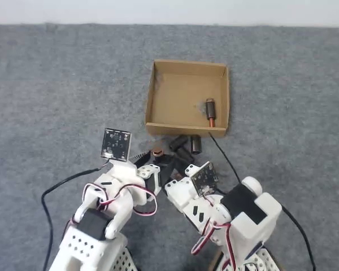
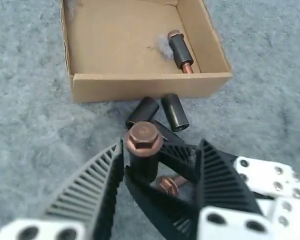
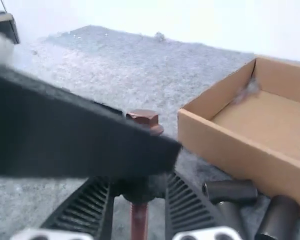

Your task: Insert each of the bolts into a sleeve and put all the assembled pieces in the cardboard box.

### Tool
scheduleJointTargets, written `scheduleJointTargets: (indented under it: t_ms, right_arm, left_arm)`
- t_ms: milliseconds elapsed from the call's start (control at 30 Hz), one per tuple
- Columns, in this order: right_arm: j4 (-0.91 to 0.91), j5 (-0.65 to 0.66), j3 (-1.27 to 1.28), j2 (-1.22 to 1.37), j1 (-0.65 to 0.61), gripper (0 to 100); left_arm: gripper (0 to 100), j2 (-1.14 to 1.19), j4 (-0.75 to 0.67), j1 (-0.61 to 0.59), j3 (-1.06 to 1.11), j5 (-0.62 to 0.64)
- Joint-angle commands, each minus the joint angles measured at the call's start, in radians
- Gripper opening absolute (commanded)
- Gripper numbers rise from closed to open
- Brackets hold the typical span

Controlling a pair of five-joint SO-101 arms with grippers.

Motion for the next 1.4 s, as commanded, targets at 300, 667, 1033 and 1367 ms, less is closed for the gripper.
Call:
scheduleJointTargets:
  t_ms: [300,667,1033,1367]
  right_arm:
    - [-0.001,0.017,0.021,-0.015,0.012,0.7]
    - [-0.001,0.017,0.02,-0.013,0.012,0.7]
    - [-0.005,0.017,0.026,-0.016,0.013,0.7]
    - [-0.01,0.017,0.026,-0.021,0.025,0.7]
  left_arm:
    - [22,-0.014,0.12,-0.003,-0.162,0.017]
    - [21,-0.014,0.173,-0.138,-0.259,0.017]
    - [1,-0.014,-0.002,-0.338,-0.137,0.015]
    - [1,-0.014,-0.006,-0.552,0.007,-0.018]
